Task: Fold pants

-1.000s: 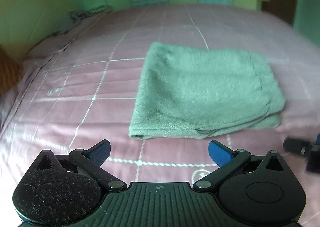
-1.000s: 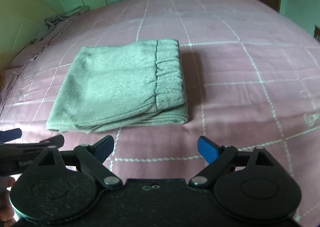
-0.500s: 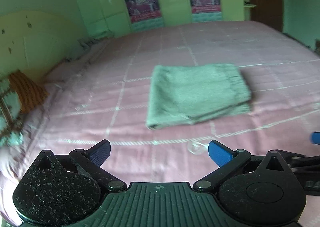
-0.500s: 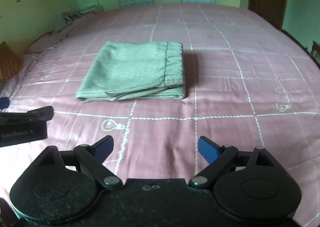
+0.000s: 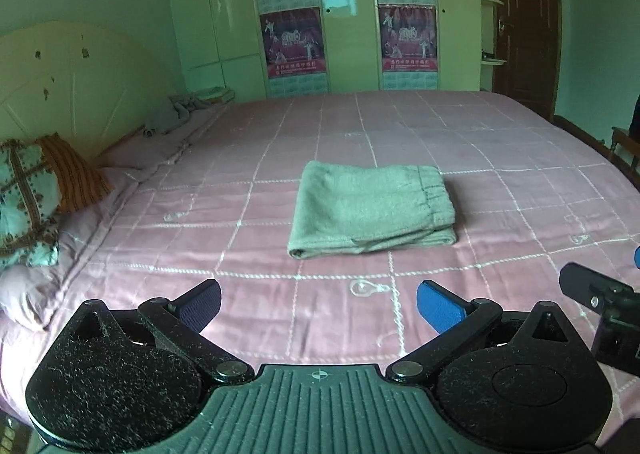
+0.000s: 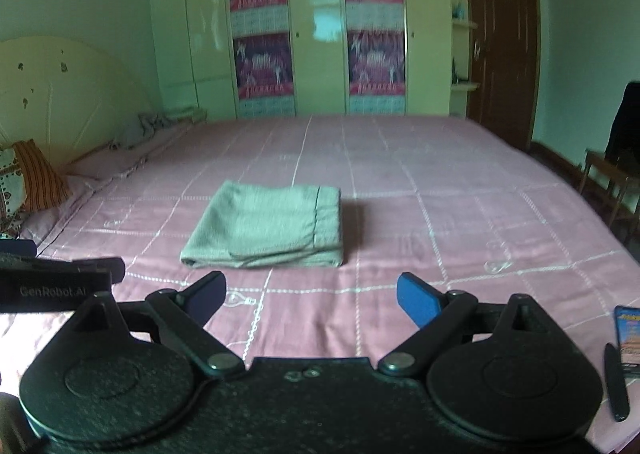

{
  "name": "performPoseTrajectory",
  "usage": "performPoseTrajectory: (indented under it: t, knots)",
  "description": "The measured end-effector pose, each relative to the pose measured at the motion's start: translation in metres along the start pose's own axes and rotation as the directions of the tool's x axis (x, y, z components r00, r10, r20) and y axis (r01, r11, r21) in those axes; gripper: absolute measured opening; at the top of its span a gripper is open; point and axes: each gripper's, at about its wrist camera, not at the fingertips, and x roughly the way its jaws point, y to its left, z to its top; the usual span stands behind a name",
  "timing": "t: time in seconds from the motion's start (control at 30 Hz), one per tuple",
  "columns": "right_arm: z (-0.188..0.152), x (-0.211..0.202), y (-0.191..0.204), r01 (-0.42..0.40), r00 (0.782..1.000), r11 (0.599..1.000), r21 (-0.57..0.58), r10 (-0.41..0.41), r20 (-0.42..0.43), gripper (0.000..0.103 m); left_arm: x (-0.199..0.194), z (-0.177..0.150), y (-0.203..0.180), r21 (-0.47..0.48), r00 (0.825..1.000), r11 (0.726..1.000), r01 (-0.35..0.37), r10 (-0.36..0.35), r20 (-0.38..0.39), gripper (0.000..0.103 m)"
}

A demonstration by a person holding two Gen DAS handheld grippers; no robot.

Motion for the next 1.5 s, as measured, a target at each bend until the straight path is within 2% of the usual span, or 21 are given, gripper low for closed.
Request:
performPoseTrajectory:
  t: [0.1, 0.23, 0.47, 0.87, 1.5]
  knots:
    - [-0.005, -0.01, -0.005, -0.007, 1.0, 1.0, 0.021, 0.006, 0.02, 0.093, -0.01, -0.005, 0.004, -0.043, 0.999, 0.998, 0.043, -0.044, -0.019, 0.103]
    - [-0.011, -0.018, -0.009, -0.014, 0.999, 0.999, 0.038, 0.012, 0.03, 0.093, -0.015, -0.013, 0.002, -0.053, 0.999, 0.998, 0.03, -0.031, -0.016, 0.103]
    - [-0.012, -0.025, -0.006, -0.018, 0.999, 0.999, 0.033, 0.016, 0.047, 0.094, -0.029, -0.021, -0.007, -0.009, 1.0, 1.0, 0.0, 0.0, 0.016, 0.103]
    - [-0.009, -0.038, -0.002, 0.007, 0.995, 1.0, 0.012, -0.008, 0.097, 0.094, -0.047, -0.022, -0.004, -0.03, 0.999, 0.999, 0.017, -0.016, 0.047, 0.103]
    - [-0.009, -0.047, -0.006, -0.003, 0.995, 1.0, 0.017, 0.001, 0.103, 0.095, -0.051, -0.024, -0.006, -0.038, 0.998, 0.999, 0.024, -0.022, 0.051, 0.103]
